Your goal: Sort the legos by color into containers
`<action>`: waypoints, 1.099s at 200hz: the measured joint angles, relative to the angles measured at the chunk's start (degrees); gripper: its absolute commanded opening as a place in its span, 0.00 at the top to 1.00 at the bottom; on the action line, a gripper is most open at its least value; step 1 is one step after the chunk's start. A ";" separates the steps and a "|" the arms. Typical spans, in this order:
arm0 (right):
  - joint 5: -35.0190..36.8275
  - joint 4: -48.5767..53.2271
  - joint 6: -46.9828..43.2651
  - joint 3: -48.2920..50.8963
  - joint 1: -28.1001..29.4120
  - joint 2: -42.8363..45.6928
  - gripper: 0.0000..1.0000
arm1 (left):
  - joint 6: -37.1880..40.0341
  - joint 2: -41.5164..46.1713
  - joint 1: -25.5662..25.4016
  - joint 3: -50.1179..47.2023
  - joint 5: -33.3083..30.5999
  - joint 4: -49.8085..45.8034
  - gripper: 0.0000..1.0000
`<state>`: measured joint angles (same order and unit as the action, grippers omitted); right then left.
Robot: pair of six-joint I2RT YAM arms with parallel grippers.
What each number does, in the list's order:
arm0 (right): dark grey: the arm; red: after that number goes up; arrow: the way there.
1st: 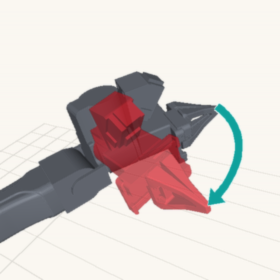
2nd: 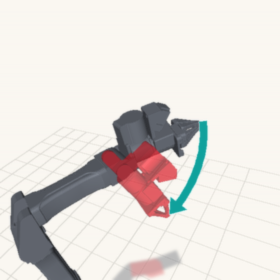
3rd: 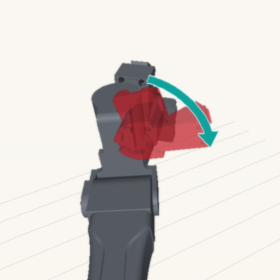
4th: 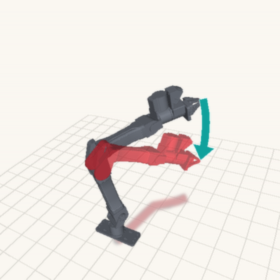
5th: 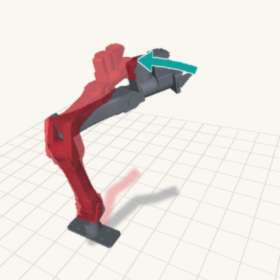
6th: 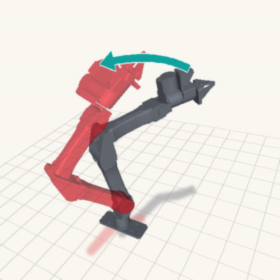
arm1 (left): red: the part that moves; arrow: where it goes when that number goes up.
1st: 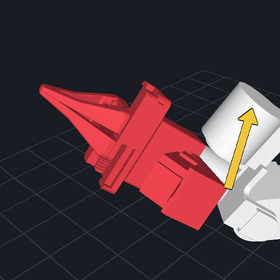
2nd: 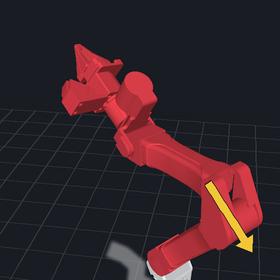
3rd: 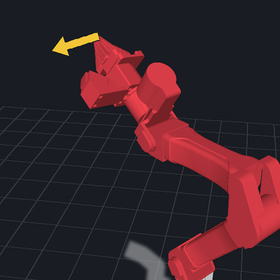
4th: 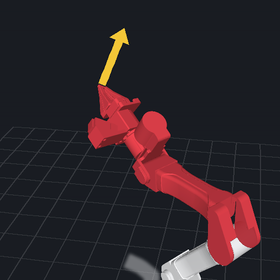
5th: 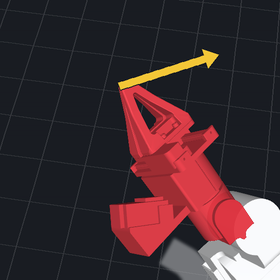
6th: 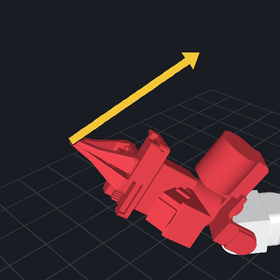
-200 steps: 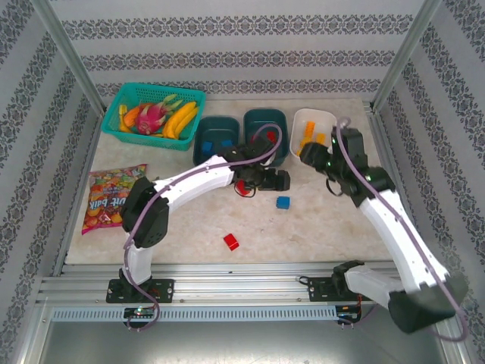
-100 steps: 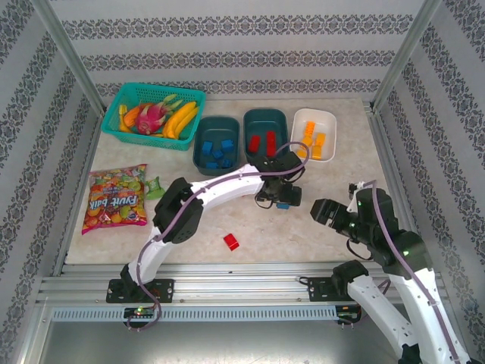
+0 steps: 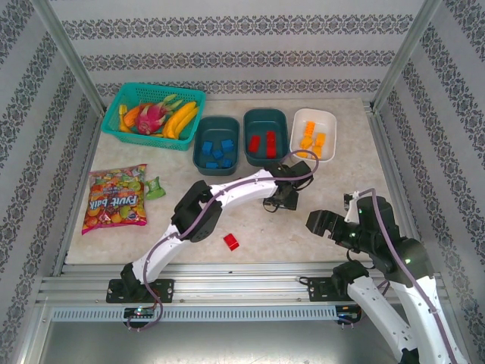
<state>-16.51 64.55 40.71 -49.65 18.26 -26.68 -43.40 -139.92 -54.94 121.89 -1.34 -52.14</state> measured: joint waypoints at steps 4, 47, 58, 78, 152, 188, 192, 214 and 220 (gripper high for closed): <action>-0.13 0.00 -0.02 0.02 0.00 0.02 0.11 | -0.02 0.00 -0.07 0.00 -0.28 0.00 0.53; -1.88 -0.35 -0.44 0.02 0.00 0.00 0.12 | 0.11 0.59 -0.20 0.02 -2.84 -0.63 0.54; -3.10 -1.44 -0.55 0.02 0.00 0.00 0.13 | 0.09 1.66 0.00 0.00 -3.48 -1.38 0.54; -6.49 -5.86 -0.50 0.28 0.00 -0.33 0.13 | 0.11 5.81 1.01 -0.85 -3.74 -2.10 0.54; -12.46 -27.61 0.09 1.38 3.45 -15.67 0.12 | 3.06 21.51 18.29 -3.91 -3.23 -2.25 0.54; -7.61 -36.98 0.09 -0.26 8.28 -27.91 0.11 | 5.35 17.64 26.91 -3.93 -1.09 -0.83 0.54; -7.08 -38.05 0.13 -0.35 8.57 -28.92 0.11 | 5.60 16.65 27.67 -3.37 -0.79 -0.68 0.53; -4.85 -43.12 1.05 -1.60 9.70 -34.42 0.11 | 6.75 9.92 31.26 1.84 0.61 0.57 0.53; -4.44 -44.13 1.20 -2.29 9.84 -35.91 0.11 | 7.02 8.07 31.95 3.52 1.05 0.94 0.53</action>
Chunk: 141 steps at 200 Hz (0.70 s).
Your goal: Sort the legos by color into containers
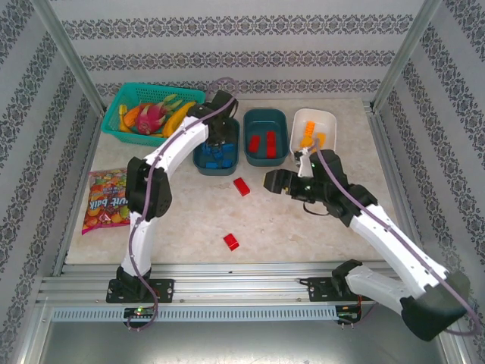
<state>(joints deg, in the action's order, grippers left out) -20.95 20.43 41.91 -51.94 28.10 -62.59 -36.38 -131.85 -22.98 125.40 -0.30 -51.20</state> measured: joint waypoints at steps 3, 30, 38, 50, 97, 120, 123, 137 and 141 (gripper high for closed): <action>0.20 -0.37 0.07 -0.42 0.20 -0.63 0.11 | 0.09 -1.05 0.39 1.05 0.22 0.26 0.53; 1.20 -2.47 0.02 -3.67 1.36 -4.57 0.11 | 0.85 -9.16 2.54 9.57 1.42 1.40 0.52; 1.31 -3.06 0.00 -3.96 1.64 -4.74 0.11 | 1.09 -10.86 2.86 11.43 1.55 1.75 0.51; 1.66 -3.43 0.04 -4.04 1.81 -4.74 0.11 | 1.31 -12.72 3.15 13.27 1.77 2.60 0.51; 2.73 -3.50 0.37 -3.93 1.81 -4.17 0.11 | 1.25 -15.50 3.23 14.86 3.80 4.87 0.44; 3.02 -3.26 0.33 -3.93 1.81 -3.76 0.11 | 0.98 -16.72 3.28 14.95 5.07 5.42 0.38; 3.04 -3.19 0.31 -3.93 1.79 -3.76 0.11 | 1.05 -16.83 3.28 14.95 5.27 5.40 0.38; 3.17 -2.91 0.17 -3.93 1.79 -3.76 0.11 | 1.01 -16.96 3.34 14.95 6.03 5.40 0.36; 3.19 -2.82 0.15 -3.93 1.79 -3.76 0.11 | 0.98 -16.96 3.34 14.95 6.19 5.40 0.36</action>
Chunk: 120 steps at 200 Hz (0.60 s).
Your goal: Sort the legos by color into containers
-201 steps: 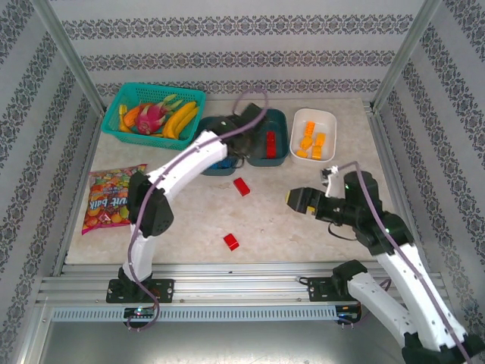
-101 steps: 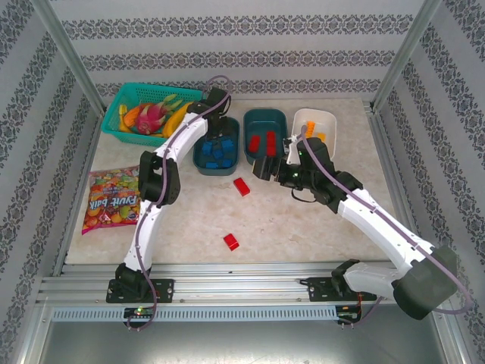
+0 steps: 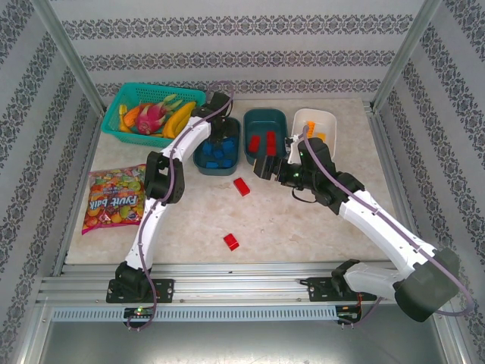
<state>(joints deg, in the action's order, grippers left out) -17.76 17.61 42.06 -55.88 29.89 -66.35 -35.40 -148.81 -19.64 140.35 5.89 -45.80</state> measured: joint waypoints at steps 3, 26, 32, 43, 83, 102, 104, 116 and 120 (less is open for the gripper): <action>0.00 0.07 0.00 0.00 0.00 0.00 0.11 | 0.00 0.00 0.02 0.04 0.13 0.00 0.35; 0.33 1.36 -0.87 -0.20 0.02 -0.11 0.11 | -0.17 0.04 0.04 0.28 0.35 -0.02 0.32; 0.50 2.01 -1.46 -0.52 0.02 -0.26 0.11 | -0.20 0.15 0.04 0.28 0.35 -0.02 0.31; 1.16 3.58 -2.80 -1.55 0.02 -0.87 0.12 | -0.35 0.68 0.04 0.28 0.33 -0.09 0.30; 5.14 10.36 -11.47 -6.95 0.87 -4.98 0.16 | -1.92 9.40 0.04 -1.57 0.26 -1.38 0.25; 7.10 13.53 -16.74 -9.75 2.05 -9.03 0.17 | -2.82 20.98 0.02 -9.14 0.28 -0.72 0.20; 7.32 13.81 -17.33 -10.01 2.25 -9.53 0.17 | -2.97 22.51 0.02 -10.40 0.28 -0.35 0.20; 8.55 15.54 -20.48 -11.58 3.23 -12.90 0.17 | -3.65 32.44 -0.15 -18.97 0.35 2.08 0.17; 8.98 16.13 -21.46 -12.17 3.56 -14.21 0.17 | -3.96 35.67 -0.17 -22.10 0.39 2.95 0.17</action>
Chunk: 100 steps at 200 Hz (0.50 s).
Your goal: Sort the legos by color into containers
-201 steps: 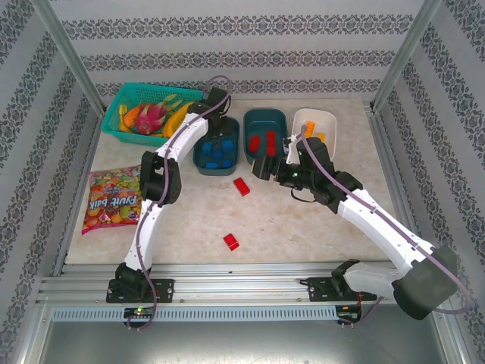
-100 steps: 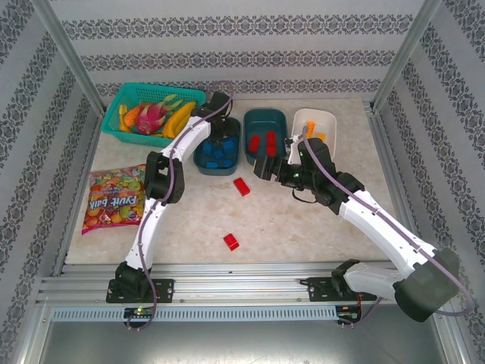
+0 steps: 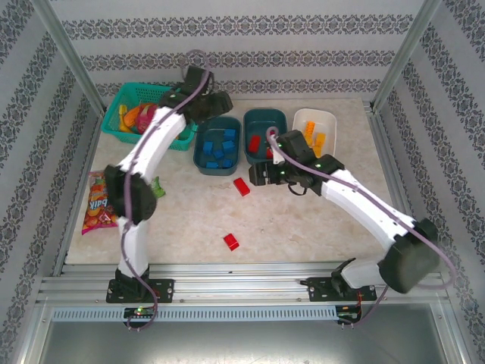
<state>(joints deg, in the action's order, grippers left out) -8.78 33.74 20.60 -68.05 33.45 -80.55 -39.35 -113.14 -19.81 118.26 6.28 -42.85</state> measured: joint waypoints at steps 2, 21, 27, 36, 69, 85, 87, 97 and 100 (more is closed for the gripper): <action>0.11 0.20 -0.37 -0.22 0.17 -0.57 0.17 | -0.13 2.05 -0.02 -1.99 0.04 0.70 0.17; 1.99 2.62 -4.02 -3.23 1.86 -7.10 0.19 | -2.19 18.84 -0.15 -19.39 0.72 5.84 0.12; 2.60 3.56 -4.83 -4.52 2.40 -9.46 0.20 | -2.91 23.47 -0.28 -24.76 0.83 7.54 0.09; 3.37 4.57 -5.90 -6.38 2.84 -12.63 0.21 | -3.87 30.62 -0.59 -33.09 1.05 9.27 0.03; 5.57 5.95 -8.63 -12.15 3.85 -23.21 0.23 | -7.85 51.45 -3.87 -59.28 0.81 10.80 0.00; 6.40 6.25 -9.49 -13.94 3.96 -26.93 0.25 | -9.57 59.91 -4.76 -66.86 1.11 8.92 0.00; 6.58 6.27 -9.51 -14.23 3.96 -27.45 0.26 | -9.81 60.98 -4.85 -67.60 1.14 8.57 0.00; 6.95 6.40 -10.21 -15.28 4.15 -29.77 0.27 | -10.60 65.31 -4.90 -69.51 1.09 6.69 0.00; 7.10 6.49 -10.19 -15.56 4.17 -30.23 0.28 | -10.78 66.29 -4.90 -69.79 1.07 6.21 0.00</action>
<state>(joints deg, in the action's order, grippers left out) -1.67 40.23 10.41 -83.61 37.63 -110.78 -50.13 -46.85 -24.71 48.47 7.35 -36.64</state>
